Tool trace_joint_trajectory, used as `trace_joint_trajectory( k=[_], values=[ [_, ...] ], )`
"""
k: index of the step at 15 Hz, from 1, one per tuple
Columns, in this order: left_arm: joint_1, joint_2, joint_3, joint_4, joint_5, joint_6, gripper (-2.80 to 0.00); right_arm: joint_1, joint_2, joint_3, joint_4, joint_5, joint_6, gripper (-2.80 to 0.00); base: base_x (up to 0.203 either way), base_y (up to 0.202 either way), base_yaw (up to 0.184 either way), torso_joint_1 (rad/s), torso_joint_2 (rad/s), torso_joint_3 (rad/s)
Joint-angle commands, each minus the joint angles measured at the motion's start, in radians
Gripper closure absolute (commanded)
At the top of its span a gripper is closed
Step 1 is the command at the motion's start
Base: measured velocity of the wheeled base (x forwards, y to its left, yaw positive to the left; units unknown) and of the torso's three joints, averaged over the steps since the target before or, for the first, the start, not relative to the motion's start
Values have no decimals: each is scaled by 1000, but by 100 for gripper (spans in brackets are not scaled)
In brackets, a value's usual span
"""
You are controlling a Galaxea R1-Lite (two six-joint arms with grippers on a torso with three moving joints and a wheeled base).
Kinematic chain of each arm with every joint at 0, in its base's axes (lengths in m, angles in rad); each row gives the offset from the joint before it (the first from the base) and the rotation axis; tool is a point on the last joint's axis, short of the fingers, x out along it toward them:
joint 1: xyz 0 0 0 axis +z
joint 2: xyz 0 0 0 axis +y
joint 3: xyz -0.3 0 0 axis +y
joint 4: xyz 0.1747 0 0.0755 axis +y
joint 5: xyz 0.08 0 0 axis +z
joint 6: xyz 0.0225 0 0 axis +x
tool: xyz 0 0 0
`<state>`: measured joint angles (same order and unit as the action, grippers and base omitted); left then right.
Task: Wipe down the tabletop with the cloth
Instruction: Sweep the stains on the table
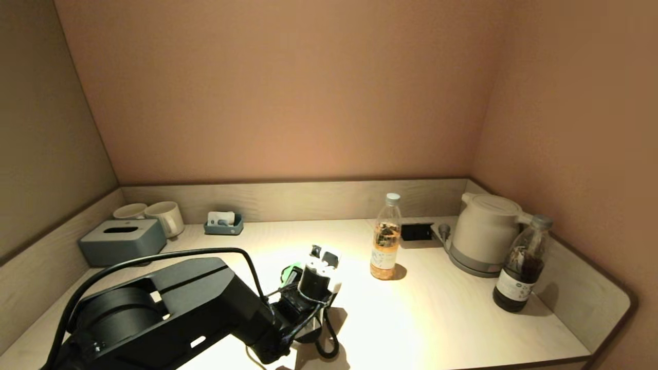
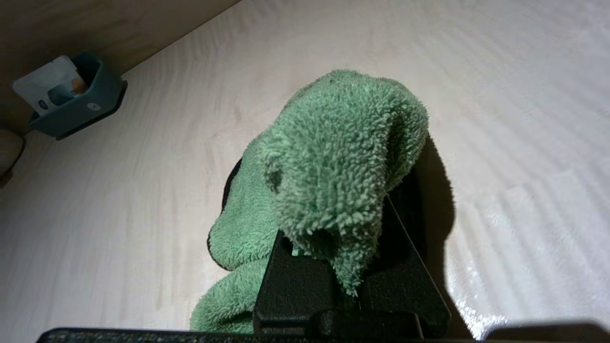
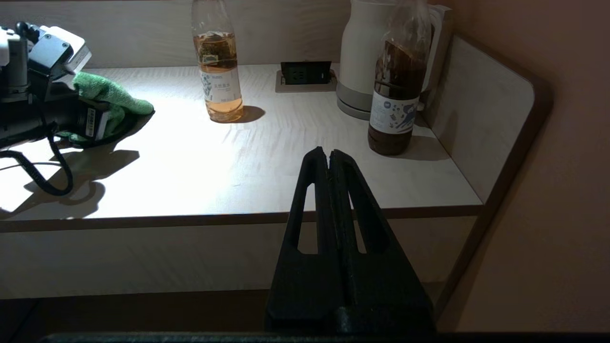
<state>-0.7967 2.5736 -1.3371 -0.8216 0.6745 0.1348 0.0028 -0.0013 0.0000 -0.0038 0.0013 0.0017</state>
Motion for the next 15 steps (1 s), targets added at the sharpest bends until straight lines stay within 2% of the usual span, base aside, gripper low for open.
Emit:
trace_joint_trajectory(
  k=[1, 5, 6, 8, 9, 11, 15],
  values=[
    [-26, -50, 221, -116, 12, 3, 0, 0, 1, 0, -1, 0, 0, 0, 0, 0, 0, 0, 0, 0],
    [-37, -67, 691, -503, 32, 9, 0, 0, 1, 0, -1, 0, 0, 0, 0, 0, 0, 0, 0, 0],
    [-27, -63, 789, -601, 35, 10, 0, -1, 1, 0, -1, 0, 0, 0, 0, 0, 0, 0, 0, 0],
    [30, -58, 944, -705, 37, -2, 0, 0, 1, 0, -1, 0, 0, 0, 0, 0, 0, 0, 0, 0],
    [87, -63, 975, -729, 36, -12, 0, 0, 1, 0, -1, 0, 0, 0, 0, 0, 0, 0, 0, 0],
    [166, -90, 958, -746, 30, -13, 0, 0, 1, 0, -1, 0, 0, 0, 0, 0, 0, 0, 0, 0],
    [267, -71, 784, -748, 27, 61, 0, 0, 1, 0, -1, 0, 0, 0, 0, 0, 0, 0, 0, 0]
  ],
)
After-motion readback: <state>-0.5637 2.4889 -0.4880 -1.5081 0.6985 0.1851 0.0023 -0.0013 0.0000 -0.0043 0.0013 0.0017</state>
